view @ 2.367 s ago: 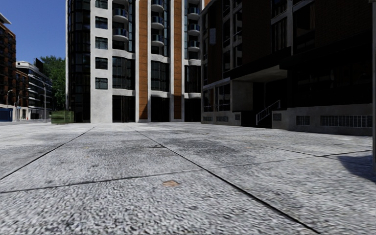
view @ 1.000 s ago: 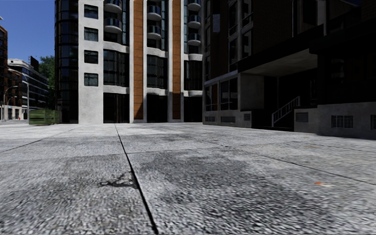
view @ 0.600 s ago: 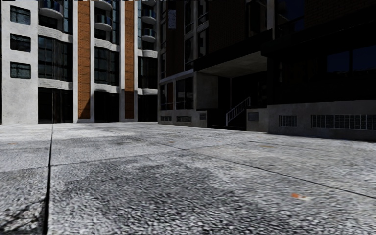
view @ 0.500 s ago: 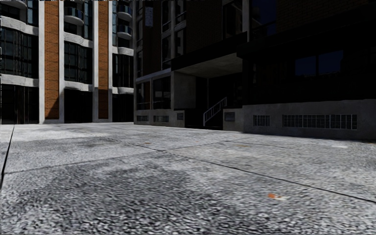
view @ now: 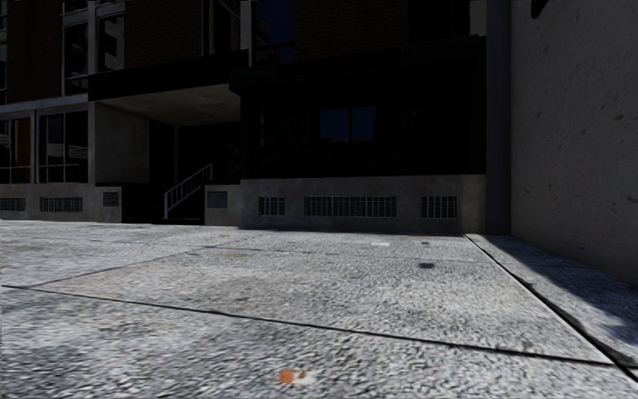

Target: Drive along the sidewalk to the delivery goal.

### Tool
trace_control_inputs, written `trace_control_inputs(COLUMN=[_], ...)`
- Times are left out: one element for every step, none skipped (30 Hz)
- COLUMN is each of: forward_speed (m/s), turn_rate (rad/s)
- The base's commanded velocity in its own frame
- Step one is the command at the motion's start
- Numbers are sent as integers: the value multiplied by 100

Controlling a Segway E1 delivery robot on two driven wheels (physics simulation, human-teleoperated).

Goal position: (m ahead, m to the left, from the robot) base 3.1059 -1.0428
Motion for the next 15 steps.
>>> trace_control_inputs(forward_speed=[200, 200, 200, 200, 200, 200, 200, 200, 200, 200, 200, 200, 200, 200, 200], turn_rate=[-1, -1, -1, 0, 0, 0, 0, 0, 0, 0, 0, 0, 0, -63, -89])
